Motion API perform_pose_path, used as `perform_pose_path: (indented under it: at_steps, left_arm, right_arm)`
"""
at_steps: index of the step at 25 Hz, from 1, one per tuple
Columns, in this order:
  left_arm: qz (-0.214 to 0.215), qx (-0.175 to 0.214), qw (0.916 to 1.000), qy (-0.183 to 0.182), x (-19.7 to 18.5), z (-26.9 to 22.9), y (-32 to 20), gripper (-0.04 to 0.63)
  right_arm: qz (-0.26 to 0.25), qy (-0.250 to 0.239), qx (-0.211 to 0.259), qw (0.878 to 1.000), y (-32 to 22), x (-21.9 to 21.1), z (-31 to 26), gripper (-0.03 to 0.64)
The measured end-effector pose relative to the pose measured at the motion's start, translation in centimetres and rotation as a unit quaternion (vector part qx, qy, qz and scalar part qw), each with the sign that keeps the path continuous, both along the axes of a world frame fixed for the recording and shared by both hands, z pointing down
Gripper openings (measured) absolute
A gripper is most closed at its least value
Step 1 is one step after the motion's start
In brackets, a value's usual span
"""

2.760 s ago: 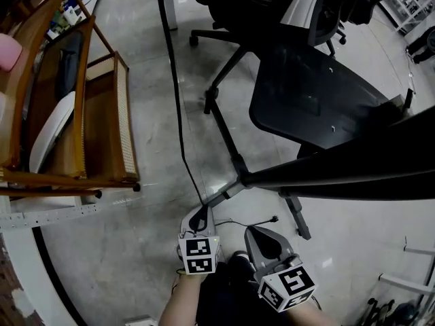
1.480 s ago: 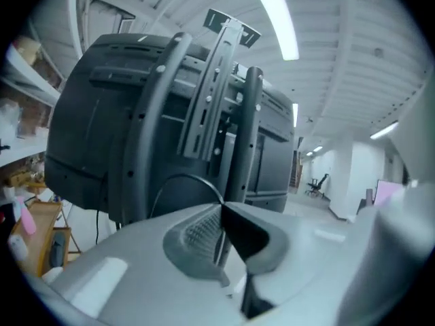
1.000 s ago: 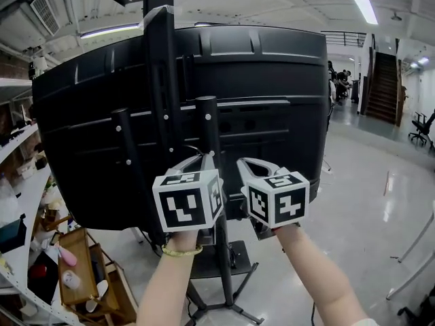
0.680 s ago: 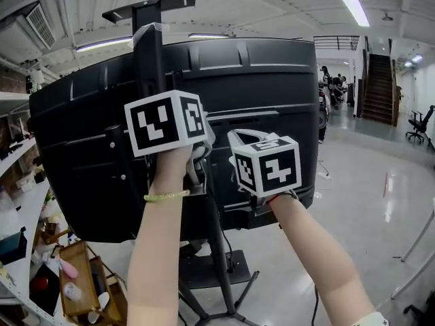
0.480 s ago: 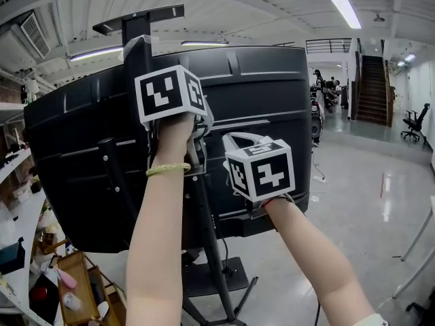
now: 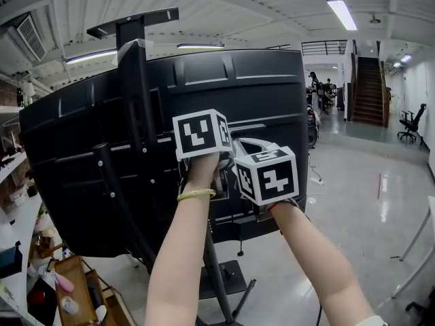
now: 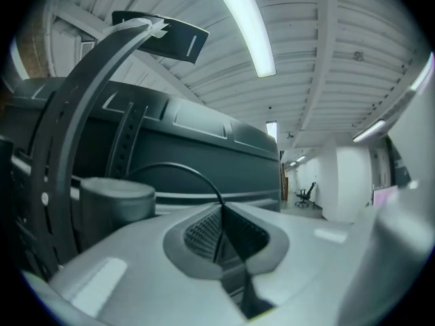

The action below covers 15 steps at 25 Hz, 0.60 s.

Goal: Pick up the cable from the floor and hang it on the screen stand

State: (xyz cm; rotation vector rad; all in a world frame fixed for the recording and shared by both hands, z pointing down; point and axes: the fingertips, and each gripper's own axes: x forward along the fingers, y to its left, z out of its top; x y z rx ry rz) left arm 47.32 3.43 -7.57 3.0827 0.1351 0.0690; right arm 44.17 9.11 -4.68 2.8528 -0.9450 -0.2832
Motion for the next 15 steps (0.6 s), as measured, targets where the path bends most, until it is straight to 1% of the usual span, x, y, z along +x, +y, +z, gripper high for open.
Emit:
perform_pose_path:
  at_steps: [4,9,11,14,15]
  left_arm:
    - [-0.005,-0.007,0.9999,0.011,-0.1,3.1,0.0,0.012]
    - [-0.017,-0.003,0.9998,0.006,-0.2,7.4,-0.1,0.012]
    - [-0.012,-0.003,0.9997,0.02,-0.5,8.4,0.2,0.078]
    - [0.002,0.004,0.9985,0.054,-1.3,9.2,0.9,0.189]
    - [0.002,0.007,0.9982,0.06,-1.8,9.7,1.0,0.22]
  right_arm:
    - [0.004,-0.023,-0.001,1.0,0.6,1.0,2.8,-0.002]
    - [0.009,-0.049,-0.004,0.999,1.1,1.8,6.6,0.0]
    - [0.008,-0.053,-0.002,0.999,1.3,1.7,7.4,0.0]
    - [0.006,-0.05,-0.001,0.999,1.6,1.2,8.0,0.002]
    - [0.004,-0.049,-0.001,0.999,1.7,1.0,8.2,0.021]
